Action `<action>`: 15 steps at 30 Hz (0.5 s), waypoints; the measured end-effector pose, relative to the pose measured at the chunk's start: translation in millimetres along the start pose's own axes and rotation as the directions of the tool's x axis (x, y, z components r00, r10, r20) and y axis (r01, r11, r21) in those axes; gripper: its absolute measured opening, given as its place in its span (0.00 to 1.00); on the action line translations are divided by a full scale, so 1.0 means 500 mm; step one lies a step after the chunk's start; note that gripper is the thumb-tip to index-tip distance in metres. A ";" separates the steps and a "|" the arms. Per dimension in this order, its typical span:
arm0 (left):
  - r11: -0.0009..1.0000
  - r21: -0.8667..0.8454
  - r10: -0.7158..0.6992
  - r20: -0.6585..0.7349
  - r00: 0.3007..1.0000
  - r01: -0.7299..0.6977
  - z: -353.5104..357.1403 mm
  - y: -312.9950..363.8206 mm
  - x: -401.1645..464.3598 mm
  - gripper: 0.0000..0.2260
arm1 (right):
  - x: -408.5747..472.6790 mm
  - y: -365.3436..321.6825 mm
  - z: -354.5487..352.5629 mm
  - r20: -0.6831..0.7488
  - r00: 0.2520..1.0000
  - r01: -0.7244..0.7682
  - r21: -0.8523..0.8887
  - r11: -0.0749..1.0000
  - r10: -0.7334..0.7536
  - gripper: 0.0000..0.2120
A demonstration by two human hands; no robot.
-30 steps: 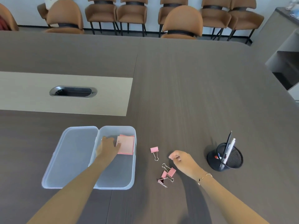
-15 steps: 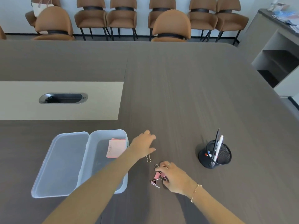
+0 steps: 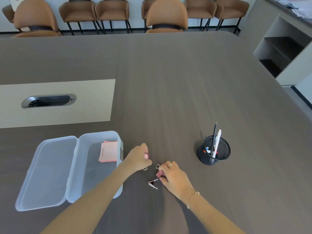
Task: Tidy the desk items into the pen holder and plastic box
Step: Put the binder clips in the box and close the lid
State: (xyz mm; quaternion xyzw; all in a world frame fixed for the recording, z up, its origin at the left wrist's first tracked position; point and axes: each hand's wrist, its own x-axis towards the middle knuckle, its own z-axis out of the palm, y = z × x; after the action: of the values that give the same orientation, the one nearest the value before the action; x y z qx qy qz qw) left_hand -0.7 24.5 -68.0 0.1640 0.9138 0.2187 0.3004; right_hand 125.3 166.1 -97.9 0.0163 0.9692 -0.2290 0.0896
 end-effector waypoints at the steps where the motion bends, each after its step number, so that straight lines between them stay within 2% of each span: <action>1: 1.000 -0.012 0.025 0.083 0.996 -0.024 -0.009 0.008 -0.010 0.12 | 0.002 0.004 -0.004 -0.008 1.000 -0.022 0.001 1.000 0.022 0.12; 4: 0.993 0.036 0.095 0.360 0.928 -0.115 -0.029 0.037 -0.046 0.21 | 0.009 0.022 -0.016 -0.034 0.997 -0.075 0.020 0.997 0.076 0.14; 7: 0.970 0.151 0.092 0.493 0.865 -0.189 -0.024 0.051 -0.062 0.23 | 0.015 0.043 -0.027 -0.035 0.991 -0.128 0.053 0.990 0.130 0.17; 11: 0.954 0.222 0.053 0.538 0.841 -0.202 0.000 0.047 -0.072 0.22 | 0.017 0.071 -0.041 -0.029 0.981 -0.187 0.099 0.977 0.190 0.18; 15: 0.927 0.312 0.050 0.442 0.896 -0.205 0.026 0.035 -0.080 0.16 | 0.017 0.090 -0.048 -0.019 0.976 -0.211 0.180 0.961 0.218 0.18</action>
State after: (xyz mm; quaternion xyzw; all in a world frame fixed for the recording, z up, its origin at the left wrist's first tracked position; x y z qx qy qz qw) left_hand 41.1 26.0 -49.6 0.3192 0.8371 0.0305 0.4433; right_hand 116.5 217.1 -98.3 0.1336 0.9391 -0.3026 0.0934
